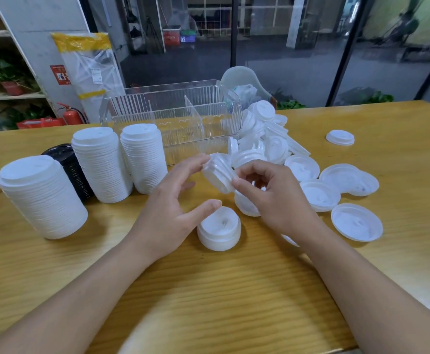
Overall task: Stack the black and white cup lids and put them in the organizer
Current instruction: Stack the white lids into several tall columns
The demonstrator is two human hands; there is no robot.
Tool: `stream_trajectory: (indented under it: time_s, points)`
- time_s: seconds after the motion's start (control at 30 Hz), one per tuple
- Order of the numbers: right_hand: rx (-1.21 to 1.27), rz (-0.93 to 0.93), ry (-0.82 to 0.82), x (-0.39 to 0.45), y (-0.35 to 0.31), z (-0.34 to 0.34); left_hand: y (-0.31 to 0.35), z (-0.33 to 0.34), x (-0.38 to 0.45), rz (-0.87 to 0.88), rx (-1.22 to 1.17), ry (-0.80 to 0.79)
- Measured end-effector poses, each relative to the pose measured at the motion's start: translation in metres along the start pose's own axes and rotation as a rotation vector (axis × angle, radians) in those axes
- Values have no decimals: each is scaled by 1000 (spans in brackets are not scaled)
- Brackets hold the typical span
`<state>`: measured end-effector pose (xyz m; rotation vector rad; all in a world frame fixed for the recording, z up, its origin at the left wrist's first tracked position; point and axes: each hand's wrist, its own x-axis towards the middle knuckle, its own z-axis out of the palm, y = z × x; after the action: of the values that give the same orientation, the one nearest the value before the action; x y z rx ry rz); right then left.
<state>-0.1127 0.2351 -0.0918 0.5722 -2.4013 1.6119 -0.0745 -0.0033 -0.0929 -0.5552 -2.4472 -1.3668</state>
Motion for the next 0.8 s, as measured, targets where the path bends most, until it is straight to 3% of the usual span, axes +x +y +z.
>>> stream_trajectory:
  time_s: [0.2,0.4,0.57,0.7,0.8]
  points:
    - [-107,5,20,-3,2,4,-3,1,0,-28,87,-6]
    - [371,124,-74,0,-5,-3,2,0,1,30,2,31]
    - [603,203,-205,1,-10,-2,4,-1,1,109,110,55]
    - [572,201,-204,1,-9,-2,4,-2,1,90,125,41]
    - [420,176,-69,3,-6,-6,4,-9,1,12,49,-21]
